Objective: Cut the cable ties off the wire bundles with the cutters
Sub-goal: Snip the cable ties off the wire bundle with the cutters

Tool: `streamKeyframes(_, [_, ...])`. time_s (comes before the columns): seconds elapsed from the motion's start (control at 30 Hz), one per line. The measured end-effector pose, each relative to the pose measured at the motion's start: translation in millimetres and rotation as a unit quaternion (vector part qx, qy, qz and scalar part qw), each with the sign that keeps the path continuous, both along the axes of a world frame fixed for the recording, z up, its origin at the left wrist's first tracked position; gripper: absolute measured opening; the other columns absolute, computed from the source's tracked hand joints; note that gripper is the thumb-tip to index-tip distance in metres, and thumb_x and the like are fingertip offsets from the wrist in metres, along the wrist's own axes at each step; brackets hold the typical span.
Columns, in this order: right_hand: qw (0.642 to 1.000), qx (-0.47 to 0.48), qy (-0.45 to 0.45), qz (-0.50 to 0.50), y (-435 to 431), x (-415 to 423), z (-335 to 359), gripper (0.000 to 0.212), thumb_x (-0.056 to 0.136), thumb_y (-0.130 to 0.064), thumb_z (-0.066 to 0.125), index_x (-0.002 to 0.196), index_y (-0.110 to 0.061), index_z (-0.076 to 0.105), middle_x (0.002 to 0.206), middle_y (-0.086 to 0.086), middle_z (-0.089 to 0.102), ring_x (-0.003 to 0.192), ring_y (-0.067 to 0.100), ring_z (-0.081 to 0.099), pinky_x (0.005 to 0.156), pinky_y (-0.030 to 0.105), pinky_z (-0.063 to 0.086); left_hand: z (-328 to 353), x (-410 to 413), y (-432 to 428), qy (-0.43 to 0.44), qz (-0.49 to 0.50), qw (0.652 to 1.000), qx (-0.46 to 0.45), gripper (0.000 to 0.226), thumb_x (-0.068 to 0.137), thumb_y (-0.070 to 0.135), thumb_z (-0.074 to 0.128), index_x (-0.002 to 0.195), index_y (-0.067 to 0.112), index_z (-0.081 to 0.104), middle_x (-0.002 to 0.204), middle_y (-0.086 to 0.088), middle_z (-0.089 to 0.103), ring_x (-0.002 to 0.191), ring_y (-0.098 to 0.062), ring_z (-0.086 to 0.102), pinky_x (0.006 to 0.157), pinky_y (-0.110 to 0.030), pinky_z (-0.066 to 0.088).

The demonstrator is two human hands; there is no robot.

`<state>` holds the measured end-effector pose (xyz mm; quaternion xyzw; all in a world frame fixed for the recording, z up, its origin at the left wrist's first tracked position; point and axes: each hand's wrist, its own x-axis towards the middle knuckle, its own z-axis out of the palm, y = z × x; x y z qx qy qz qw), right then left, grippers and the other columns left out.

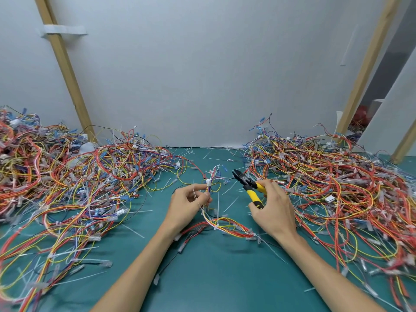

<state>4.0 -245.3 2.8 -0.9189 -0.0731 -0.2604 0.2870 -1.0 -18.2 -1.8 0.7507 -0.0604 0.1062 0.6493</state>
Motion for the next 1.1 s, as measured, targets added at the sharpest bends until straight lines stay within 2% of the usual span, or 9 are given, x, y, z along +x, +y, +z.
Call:
streamKeyframes(0.17, [1.000, 0.008, 0.011, -0.002, -1, 0, 2, 0.053, 0.071, -0.022, 0.075, 0.120, -0.024, 0.055, 0.107, -0.007, 0.056, 0.103, 0.020, 0.053, 0.092, 0.038, 0.044, 2, 0, 0, 0.012, 0.010, 0.999, -0.038, 0.016, 0.093, 0.004, 0.061, 0.108, 0.002, 0.064, 0.072, -0.007, 0.071, 0.065, -0.008, 0.066, 0.056, -0.012, 0.044])
streamKeyframes(0.23, [0.999, 0.032, 0.012, -0.003, -2, 1, 2, 0.050, 0.072, -0.021, 0.074, 0.118, -0.024, 0.056, 0.104, -0.007, 0.056, 0.099, 0.019, 0.053, 0.089, 0.037, 0.045, 4, 0, 1, 0.018, -0.008, 0.997, -0.074, 0.018, 0.095, 0.005, 0.058, 0.112, 0.002, 0.063, 0.076, -0.006, 0.071, 0.067, -0.009, 0.067, 0.062, -0.014, 0.049])
streamKeyframes(0.4, [0.994, 0.109, -0.011, -0.017, -4, -1, 5, 0.020, 0.077, -0.018, 0.069, 0.086, -0.028, 0.054, 0.064, -0.011, 0.053, 0.060, 0.012, 0.050, 0.053, 0.026, 0.031, 12, -2, 3, 0.038, -0.029, 0.984, -0.172, 0.019, 0.101, 0.009, 0.046, 0.110, 0.013, 0.062, 0.075, 0.002, 0.070, 0.075, -0.013, 0.068, 0.072, -0.018, 0.049])
streamKeyframes(0.53, [0.995, 0.095, -0.012, -0.010, -3, -3, 6, 0.018, 0.077, -0.016, 0.070, 0.079, -0.022, 0.053, 0.058, -0.005, 0.051, 0.054, 0.012, 0.048, 0.048, 0.026, 0.031, 17, 1, 4, 0.106, -0.053, 0.951, -0.285, 0.037, 0.101, 0.035, 0.038, 0.104, 0.008, 0.062, 0.062, 0.002, 0.060, 0.061, -0.016, 0.060, 0.070, -0.031, 0.037])
streamKeyframes(0.6, [0.997, 0.071, -0.007, -0.011, -1, -5, 8, 0.022, 0.076, -0.018, 0.072, 0.083, -0.025, 0.052, 0.058, -0.009, 0.048, 0.054, 0.015, 0.048, 0.049, 0.025, 0.029, 16, 1, 2, 0.111, -0.049, 0.957, -0.263, 0.031, 0.089, 0.037, 0.058, 0.101, 0.010, 0.064, 0.062, 0.004, 0.058, 0.060, -0.012, 0.058, 0.072, -0.029, 0.039])
streamKeyframes(0.67, [0.999, 0.045, -0.006, -0.014, 0, -7, 8, 0.026, 0.074, -0.020, 0.073, 0.090, -0.026, 0.053, 0.065, -0.012, 0.049, 0.060, 0.020, 0.050, 0.053, 0.027, 0.031, 14, -1, -1, 0.092, -0.030, 0.973, -0.209, 0.031, 0.079, 0.019, 0.073, 0.108, 0.010, 0.064, 0.069, 0.005, 0.061, 0.067, -0.011, 0.058, 0.070, -0.023, 0.042])
streamKeyframes(0.83, [0.999, -0.034, -0.018, 0.013, 3, -10, 7, 0.040, 0.068, -0.024, 0.074, 0.103, -0.028, 0.056, 0.090, -0.012, 0.055, 0.082, 0.017, 0.052, 0.067, 0.027, 0.037, 9, -7, -7, 0.028, -0.032, 0.998, -0.053, 0.043, 0.087, -0.011, 0.060, 0.124, 0.011, 0.053, 0.085, 0.001, 0.058, 0.083, -0.014, 0.060, 0.074, -0.012, 0.049])
streamKeyframes(0.97, [0.986, -0.163, -0.002, 0.028, 4, -7, 4, 0.053, 0.066, -0.030, 0.073, 0.116, -0.022, 0.057, 0.105, -0.002, 0.055, 0.099, 0.022, 0.049, 0.086, 0.034, 0.039, 7, -11, -13, -0.002, -0.027, 1.000, 0.013, 0.042, 0.086, -0.012, 0.059, 0.123, 0.009, 0.058, 0.089, -0.001, 0.059, 0.084, -0.016, 0.058, 0.082, -0.020, 0.050])
streamKeyframes(1.1, [0.984, -0.174, -0.027, 0.014, 6, -9, 4, 0.056, 0.062, -0.032, 0.073, 0.114, -0.020, 0.057, 0.103, 0.001, 0.053, 0.095, 0.024, 0.048, 0.084, 0.035, 0.037, 6, -14, -16, -0.025, -0.016, 0.994, 0.106, 0.047, 0.080, -0.004, 0.062, 0.118, 0.024, 0.062, 0.090, -0.002, 0.067, 0.084, -0.014, 0.062, 0.090, -0.032, 0.051])
